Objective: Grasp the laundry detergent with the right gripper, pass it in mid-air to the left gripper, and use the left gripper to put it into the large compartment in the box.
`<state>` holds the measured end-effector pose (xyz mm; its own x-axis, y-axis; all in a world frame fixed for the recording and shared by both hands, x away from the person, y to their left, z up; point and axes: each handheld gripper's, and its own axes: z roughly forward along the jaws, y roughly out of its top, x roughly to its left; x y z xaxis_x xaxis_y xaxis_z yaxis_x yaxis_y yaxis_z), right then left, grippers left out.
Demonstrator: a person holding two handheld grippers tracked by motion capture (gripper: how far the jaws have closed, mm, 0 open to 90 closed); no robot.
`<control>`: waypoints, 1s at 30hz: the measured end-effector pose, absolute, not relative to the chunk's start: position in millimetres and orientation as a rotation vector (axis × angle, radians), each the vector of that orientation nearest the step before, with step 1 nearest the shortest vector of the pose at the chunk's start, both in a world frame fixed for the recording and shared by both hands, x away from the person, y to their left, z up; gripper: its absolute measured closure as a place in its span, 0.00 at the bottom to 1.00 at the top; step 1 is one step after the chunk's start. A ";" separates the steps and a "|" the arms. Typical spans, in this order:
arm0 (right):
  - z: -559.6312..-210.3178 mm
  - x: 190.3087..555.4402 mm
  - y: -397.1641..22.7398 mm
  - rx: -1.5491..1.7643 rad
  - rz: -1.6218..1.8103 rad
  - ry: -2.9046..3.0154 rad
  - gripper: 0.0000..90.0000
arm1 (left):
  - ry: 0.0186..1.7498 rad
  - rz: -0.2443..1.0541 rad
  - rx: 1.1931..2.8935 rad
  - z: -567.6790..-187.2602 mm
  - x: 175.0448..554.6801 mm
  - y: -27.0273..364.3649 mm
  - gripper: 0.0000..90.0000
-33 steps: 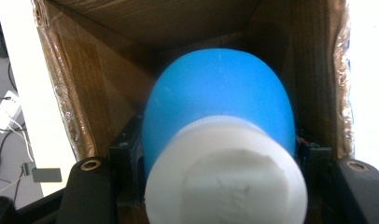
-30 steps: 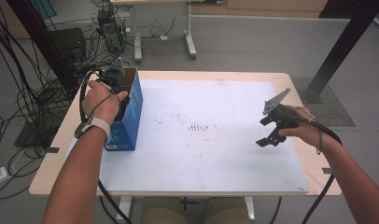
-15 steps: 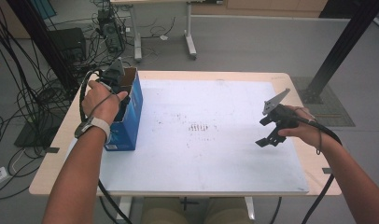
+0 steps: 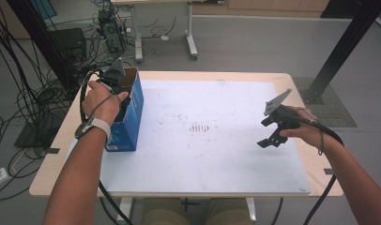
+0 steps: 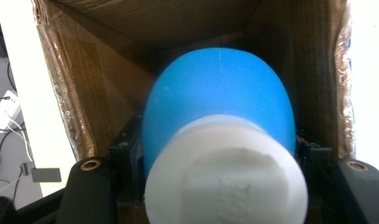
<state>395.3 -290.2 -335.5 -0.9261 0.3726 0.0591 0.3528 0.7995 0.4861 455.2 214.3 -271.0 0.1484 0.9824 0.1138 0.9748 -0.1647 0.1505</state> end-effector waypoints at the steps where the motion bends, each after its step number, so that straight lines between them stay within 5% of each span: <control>1: -335.5 395.3 -290.1 0.595 0.779 2.943 0.07 | 2.004 0.287 2.349 -271.0 455.2 214.3 0.41; 30: -336.0 395.2 -289.7 0.591 0.782 2.944 0.07 | 2.005 0.282 2.348 -271.2 455.6 214.5 0.41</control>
<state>395.2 -289.7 -336.0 -0.9268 0.3708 0.0593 0.3514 0.8007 0.4852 455.6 214.5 -271.2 0.1476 0.9828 0.1112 0.9753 -0.1633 0.1489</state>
